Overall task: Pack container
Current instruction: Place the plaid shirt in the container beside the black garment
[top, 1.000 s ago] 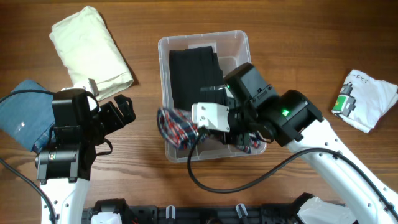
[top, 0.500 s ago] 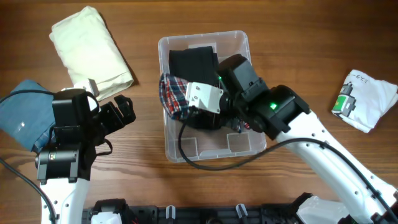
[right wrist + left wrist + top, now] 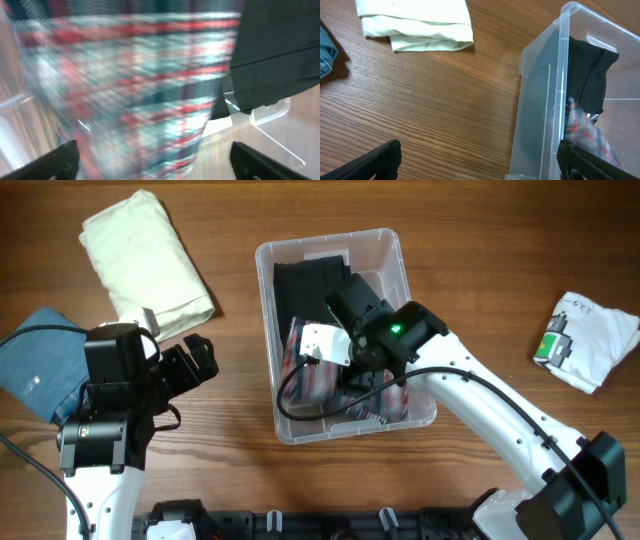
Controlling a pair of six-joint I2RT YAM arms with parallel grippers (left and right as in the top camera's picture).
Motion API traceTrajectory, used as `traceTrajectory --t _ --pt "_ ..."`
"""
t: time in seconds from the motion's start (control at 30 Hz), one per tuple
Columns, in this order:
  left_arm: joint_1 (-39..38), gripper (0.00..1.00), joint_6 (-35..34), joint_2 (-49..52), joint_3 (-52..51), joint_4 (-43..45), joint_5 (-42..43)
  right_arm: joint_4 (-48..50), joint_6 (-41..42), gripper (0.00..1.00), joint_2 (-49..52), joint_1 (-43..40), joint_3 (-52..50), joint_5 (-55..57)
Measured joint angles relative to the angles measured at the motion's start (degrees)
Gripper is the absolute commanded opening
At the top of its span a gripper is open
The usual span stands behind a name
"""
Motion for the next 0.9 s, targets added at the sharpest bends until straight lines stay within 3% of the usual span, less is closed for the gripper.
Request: traceTrajectory --t 0.17,0.27,0.3,0.37,0.47,0.63,0.73,0.9 --pt "0.0 1.00 0.0 0.0 0.0 0.0 0.0 4.2 0.3 0.96 -3.8 1.6 0.0 -1.3" --pt "0.0 1.00 0.0 0.0 0.0 0.0 0.0 7.0 0.4 0.19 -12.7 1.9 0.0 -2.0" --pt "0.0 1.00 0.0 0.0 0.0 0.0 0.0 7.1 0.7 0.10 -14.2 1.9 0.0 -2.0" --pt "0.0 1.00 0.0 0.0 0.0 0.0 0.0 7.1 2.3 0.05 -14.7 1.9 0.2 -2.2" --pt "0.0 1.00 0.0 0.0 0.0 0.0 0.0 7.2 5.2 0.06 -9.5 1.8 0.2 -3.7" --pt "0.0 1.00 0.0 0.0 0.0 0.0 0.0 6.8 9.7 0.04 6.8 1.8 0.3 -8.3" --pt "0.0 1.00 0.0 0.0 0.0 0.0 0.0 1.1 11.6 0.05 16.5 1.8 0.2 -12.0" --pt "0.0 1.00 0.0 0.0 0.0 0.0 0.0 -5.7 10.9 0.07 18.4 1.8 0.2 -22.4"
